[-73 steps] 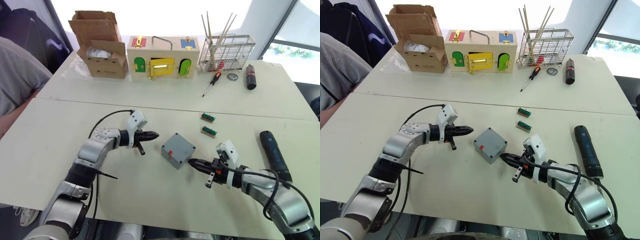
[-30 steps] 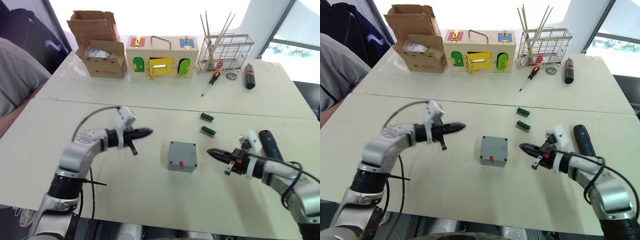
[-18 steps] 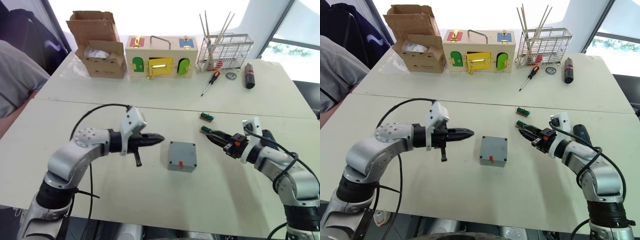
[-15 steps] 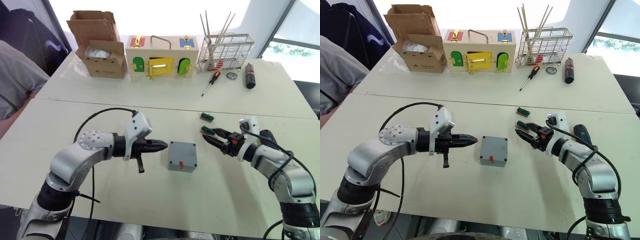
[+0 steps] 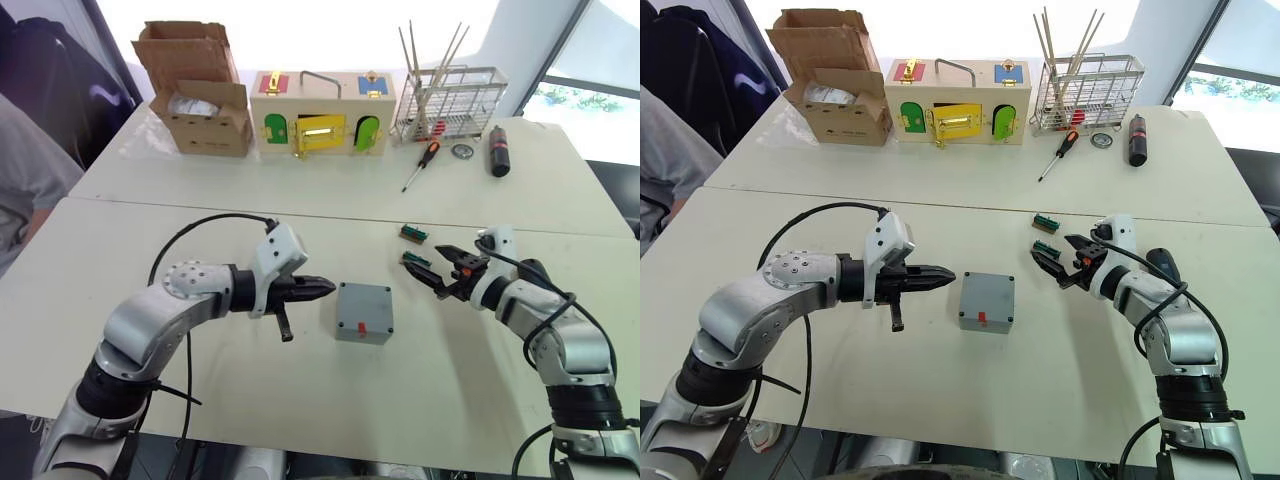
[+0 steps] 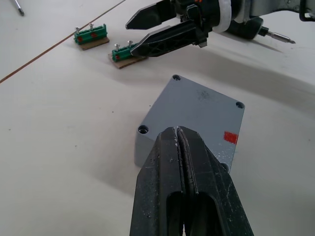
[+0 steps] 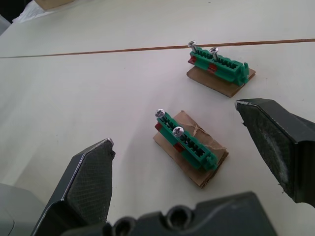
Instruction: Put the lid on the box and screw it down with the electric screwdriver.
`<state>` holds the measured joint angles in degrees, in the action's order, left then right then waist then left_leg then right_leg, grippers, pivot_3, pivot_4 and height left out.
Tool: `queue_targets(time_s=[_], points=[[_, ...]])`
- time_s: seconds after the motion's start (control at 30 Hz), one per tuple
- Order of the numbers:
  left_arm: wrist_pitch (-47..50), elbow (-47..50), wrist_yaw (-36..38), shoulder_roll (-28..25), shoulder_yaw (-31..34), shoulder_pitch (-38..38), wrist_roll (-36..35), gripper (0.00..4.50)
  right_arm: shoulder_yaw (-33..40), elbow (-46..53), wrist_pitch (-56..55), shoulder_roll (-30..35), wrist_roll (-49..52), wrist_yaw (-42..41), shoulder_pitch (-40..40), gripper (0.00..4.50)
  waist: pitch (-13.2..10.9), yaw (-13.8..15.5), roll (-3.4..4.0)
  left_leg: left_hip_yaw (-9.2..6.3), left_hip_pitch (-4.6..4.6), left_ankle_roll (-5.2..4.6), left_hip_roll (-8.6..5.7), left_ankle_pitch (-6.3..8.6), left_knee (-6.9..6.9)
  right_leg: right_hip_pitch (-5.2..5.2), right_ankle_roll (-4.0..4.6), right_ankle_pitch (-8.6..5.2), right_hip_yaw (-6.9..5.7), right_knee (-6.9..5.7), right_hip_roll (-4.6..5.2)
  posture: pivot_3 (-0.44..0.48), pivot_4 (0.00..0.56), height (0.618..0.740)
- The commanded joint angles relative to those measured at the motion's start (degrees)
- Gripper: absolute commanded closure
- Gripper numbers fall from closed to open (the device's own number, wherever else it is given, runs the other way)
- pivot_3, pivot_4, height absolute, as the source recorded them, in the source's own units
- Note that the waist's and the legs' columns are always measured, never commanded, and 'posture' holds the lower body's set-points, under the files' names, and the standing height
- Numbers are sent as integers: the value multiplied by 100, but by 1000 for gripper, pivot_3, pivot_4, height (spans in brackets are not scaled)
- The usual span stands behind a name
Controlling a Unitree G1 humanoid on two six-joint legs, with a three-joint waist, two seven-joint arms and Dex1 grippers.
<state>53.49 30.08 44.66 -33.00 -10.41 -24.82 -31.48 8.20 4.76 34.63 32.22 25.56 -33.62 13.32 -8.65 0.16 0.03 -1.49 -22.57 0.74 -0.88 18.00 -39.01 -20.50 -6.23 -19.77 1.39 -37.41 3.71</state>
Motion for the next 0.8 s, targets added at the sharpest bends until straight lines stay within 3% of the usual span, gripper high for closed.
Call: queue_targets(time_s=[0.03,0.17,0.53,0.63,0.7,0.8], points=[[-40,107,-40,36,30,10,-103,4500,100,64,-144,-105,-9,52,82,1024,0,-4,0,0,0,0,0,0,0,0,0,0,0,0,0,0,150,740],[-48,105,-45,-4,36,34,-124,4500,89,66,-172,-140,-47,55,70,2506,0,-11,0,0,0,1,0,0,0,0,0,0,0,0,0,0,150,740],[-59,89,-97,10,26,19,-121,4500,50,3,-267,-144,-221,50,48,2506,0,-23,0,0,0,2,0,-1,0,0,0,0,0,0,0,0,150,740],[-67,87,-116,22,21,15,-119,4500,24,-32,-310,-135,-294,39,35,3334,0,-49,0,0,0,2,0,-1,0,0,0,0,0,0,0,0,150,740],[-73,79,-125,24,17,8,-112,4500,-8,-63,-356,-114,-350,0,32,4409,0,-79,0,0,0,2,0,-1,0,0,0,0,0,0,0,0,150,740],[-89,69,-141,28,28,4,-105,4500,-40,-89,-405,-113,-419,-17,31,4467,0,-91,0,0,0,3,0,-1,1,0,0,0,0,0,0,0,150,740]])
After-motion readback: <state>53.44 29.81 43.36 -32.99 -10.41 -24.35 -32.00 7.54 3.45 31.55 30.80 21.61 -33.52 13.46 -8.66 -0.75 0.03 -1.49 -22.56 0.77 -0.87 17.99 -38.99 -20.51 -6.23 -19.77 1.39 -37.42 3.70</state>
